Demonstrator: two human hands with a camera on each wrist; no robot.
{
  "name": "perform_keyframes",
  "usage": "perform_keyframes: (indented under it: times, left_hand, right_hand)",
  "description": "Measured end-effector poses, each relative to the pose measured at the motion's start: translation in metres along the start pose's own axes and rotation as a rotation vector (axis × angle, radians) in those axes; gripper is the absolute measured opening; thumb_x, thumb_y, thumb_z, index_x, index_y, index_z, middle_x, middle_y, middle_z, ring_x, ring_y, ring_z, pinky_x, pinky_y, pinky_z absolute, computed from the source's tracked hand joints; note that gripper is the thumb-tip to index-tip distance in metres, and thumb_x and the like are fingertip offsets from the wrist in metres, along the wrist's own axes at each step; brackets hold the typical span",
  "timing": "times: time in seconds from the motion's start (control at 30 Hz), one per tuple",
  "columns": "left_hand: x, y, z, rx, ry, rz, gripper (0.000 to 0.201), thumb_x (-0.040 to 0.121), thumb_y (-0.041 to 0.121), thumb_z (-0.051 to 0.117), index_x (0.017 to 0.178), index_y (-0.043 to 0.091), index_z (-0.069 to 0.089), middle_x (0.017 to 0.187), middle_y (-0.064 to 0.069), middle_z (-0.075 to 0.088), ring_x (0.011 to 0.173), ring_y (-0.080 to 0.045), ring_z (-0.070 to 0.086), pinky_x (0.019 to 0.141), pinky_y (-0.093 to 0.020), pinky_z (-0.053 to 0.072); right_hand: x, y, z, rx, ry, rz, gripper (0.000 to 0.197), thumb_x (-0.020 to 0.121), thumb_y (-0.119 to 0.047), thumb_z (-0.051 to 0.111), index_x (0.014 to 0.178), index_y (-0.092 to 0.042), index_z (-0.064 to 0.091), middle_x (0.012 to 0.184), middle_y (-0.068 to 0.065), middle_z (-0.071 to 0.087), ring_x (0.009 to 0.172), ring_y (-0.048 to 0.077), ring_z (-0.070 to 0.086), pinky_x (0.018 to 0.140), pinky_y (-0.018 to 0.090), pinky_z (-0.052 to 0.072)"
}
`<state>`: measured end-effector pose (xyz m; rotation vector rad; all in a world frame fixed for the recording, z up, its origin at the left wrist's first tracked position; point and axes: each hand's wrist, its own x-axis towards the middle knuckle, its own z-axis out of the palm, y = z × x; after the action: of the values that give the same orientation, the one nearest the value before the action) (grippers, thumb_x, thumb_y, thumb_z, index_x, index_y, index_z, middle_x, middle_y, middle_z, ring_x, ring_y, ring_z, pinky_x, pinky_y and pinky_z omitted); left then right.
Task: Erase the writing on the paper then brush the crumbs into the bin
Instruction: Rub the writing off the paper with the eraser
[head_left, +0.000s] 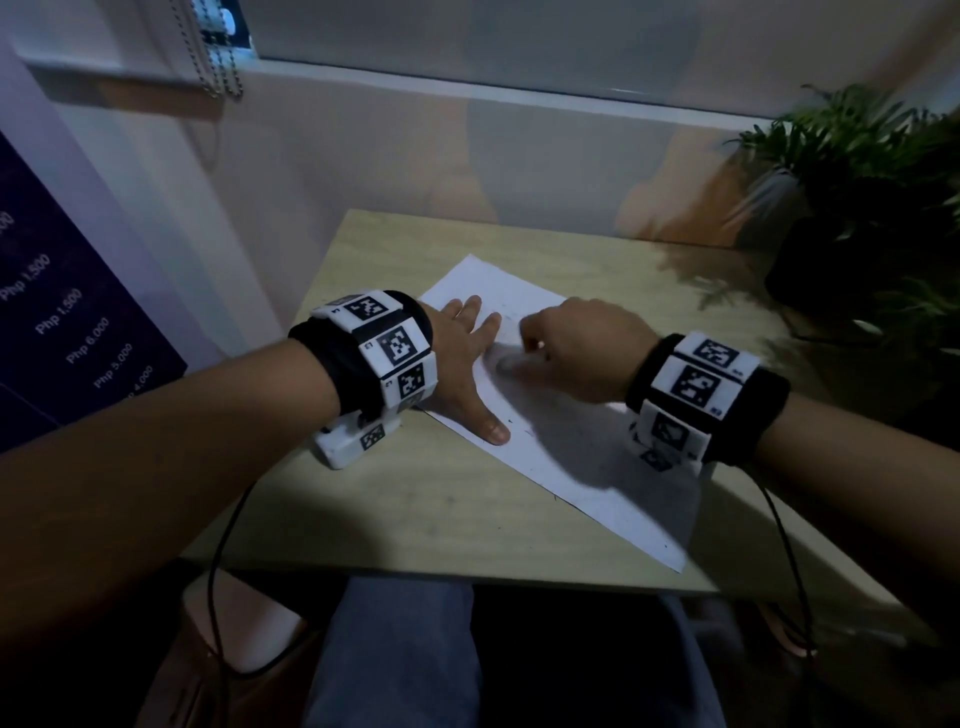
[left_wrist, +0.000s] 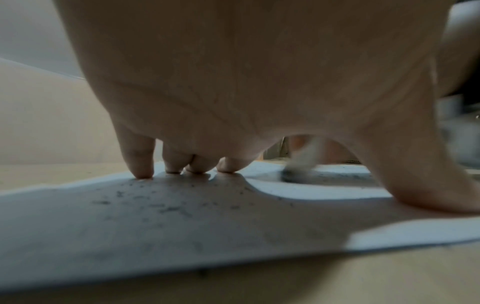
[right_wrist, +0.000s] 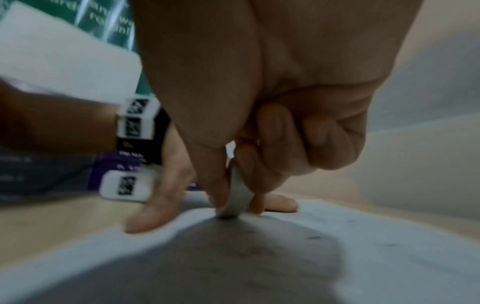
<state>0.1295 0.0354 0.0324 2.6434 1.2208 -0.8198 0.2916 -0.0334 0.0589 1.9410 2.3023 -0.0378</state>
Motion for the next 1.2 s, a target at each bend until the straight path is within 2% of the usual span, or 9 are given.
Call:
perform_keyframes:
  times: [0.17, 0.27, 0.37, 0.47, 0.57, 0.77, 0.93, 1.07, 1.2]
  left_hand:
    - [-0.001, 0.002, -0.001, -0.006, -0.001, 0.001, 0.148, 0.06, 0.099, 0.054, 0.158, 0.022, -0.026, 0.166, -0.007, -0.029, 0.157, -0.024, -0.014, 0.125, -0.052, 0.006]
    - [0.0, 0.003, -0.005, -0.019, -0.035, 0.003, 0.148, 0.061, 0.096, 0.057, 0.157, 0.022, -0.027, 0.165, -0.007, -0.031, 0.156, -0.025, -0.017, 0.126, -0.053, 0.006]
    - [-0.002, 0.002, -0.003, 0.0, -0.02, -0.001, 0.147, 0.06, 0.101, 0.05, 0.156, 0.023, -0.029, 0.165, -0.005, -0.032, 0.156, -0.024, -0.016, 0.125, -0.051, 0.005]
    - [-0.004, 0.003, -0.001, 0.004, -0.018, -0.006, 0.146, 0.061, 0.101, 0.049, 0.156, 0.023, -0.029, 0.165, -0.005, -0.032, 0.156, -0.022, -0.016, 0.125, -0.05, 0.004]
    - [-0.004, 0.003, -0.004, -0.003, -0.021, -0.002, 0.146, 0.062, 0.099, 0.051, 0.157, 0.022, -0.028, 0.165, -0.006, -0.032, 0.156, -0.023, -0.017, 0.125, -0.05, 0.004]
    - [-0.004, 0.003, -0.004, 0.007, -0.029, -0.003, 0.146, 0.061, 0.1, 0.051, 0.156, 0.023, -0.029, 0.164, -0.005, -0.033, 0.156, -0.023, -0.017, 0.125, -0.051, 0.004]
    - [-0.004, 0.003, -0.001, 0.003, -0.006, 0.0, 0.147, 0.061, 0.099, 0.052, 0.157, 0.022, -0.028, 0.165, -0.006, -0.031, 0.156, -0.023, -0.016, 0.125, -0.05, 0.005]
    - [-0.003, 0.004, -0.003, 0.007, -0.022, -0.005, 0.148, 0.059, 0.098, 0.054, 0.157, 0.022, -0.028, 0.165, -0.007, -0.031, 0.156, -0.025, -0.016, 0.126, -0.052, 0.007]
    - [-0.004, 0.002, -0.003, 0.002, -0.017, -0.001, 0.147, 0.059, 0.101, 0.05, 0.157, 0.023, -0.028, 0.165, -0.005, -0.032, 0.156, -0.023, -0.015, 0.125, -0.051, 0.005]
  right_hand:
    - [-0.002, -0.009, 0.012, -0.122, 0.111, -0.008, 0.022, 0.1, -0.033, 0.043, 0.085, -0.017, 0.041, 0.07, -0.001, 0.042, 0.06, 0.023, 0.039, 0.05, 0.03, 0.023]
    - [-0.007, -0.009, 0.011, 0.062, 0.025, -0.149, 0.029, 0.097, -0.047, 0.051, 0.083, -0.022, 0.048, 0.067, -0.008, 0.048, 0.06, 0.016, 0.046, 0.053, 0.03, 0.031]
    - [0.001, 0.011, 0.007, 0.099, -0.059, -0.067, 0.043, 0.091, -0.067, 0.051, 0.091, -0.026, 0.062, 0.081, -0.004, 0.062, 0.075, 0.02, 0.057, 0.064, 0.031, 0.041]
    - [0.002, 0.016, 0.01, -0.07, 0.053, 0.03, 0.042, 0.098, -0.056, 0.045, 0.091, -0.017, 0.057, 0.072, 0.001, 0.05, 0.071, 0.027, 0.052, 0.055, 0.03, 0.033]
    - [-0.01, 0.002, 0.015, -0.096, 0.086, -0.083, 0.031, 0.1, -0.044, 0.044, 0.085, -0.017, 0.046, 0.064, -0.004, 0.037, 0.059, 0.022, 0.04, 0.049, 0.029, 0.021]
    - [-0.01, 0.011, 0.007, 0.059, -0.047, -0.082, 0.042, 0.091, -0.067, 0.049, 0.091, -0.027, 0.059, 0.077, -0.004, 0.059, 0.071, 0.021, 0.055, 0.059, 0.031, 0.037]
    - [-0.013, -0.002, 0.012, -0.143, 0.1, -0.071, 0.027, 0.1, -0.041, 0.044, 0.087, -0.018, 0.044, 0.068, -0.002, 0.04, 0.059, 0.023, 0.039, 0.048, 0.028, 0.019]
    - [-0.017, -0.008, 0.01, 0.063, 0.007, -0.179, 0.032, 0.094, -0.055, 0.054, 0.087, -0.024, 0.055, 0.068, -0.009, 0.051, 0.064, 0.017, 0.049, 0.056, 0.03, 0.035]
    - [0.009, 0.022, 0.005, 0.097, -0.065, -0.014, 0.042, 0.087, -0.072, 0.052, 0.09, -0.031, 0.061, 0.088, -0.004, 0.062, 0.082, 0.022, 0.057, 0.07, 0.033, 0.045]
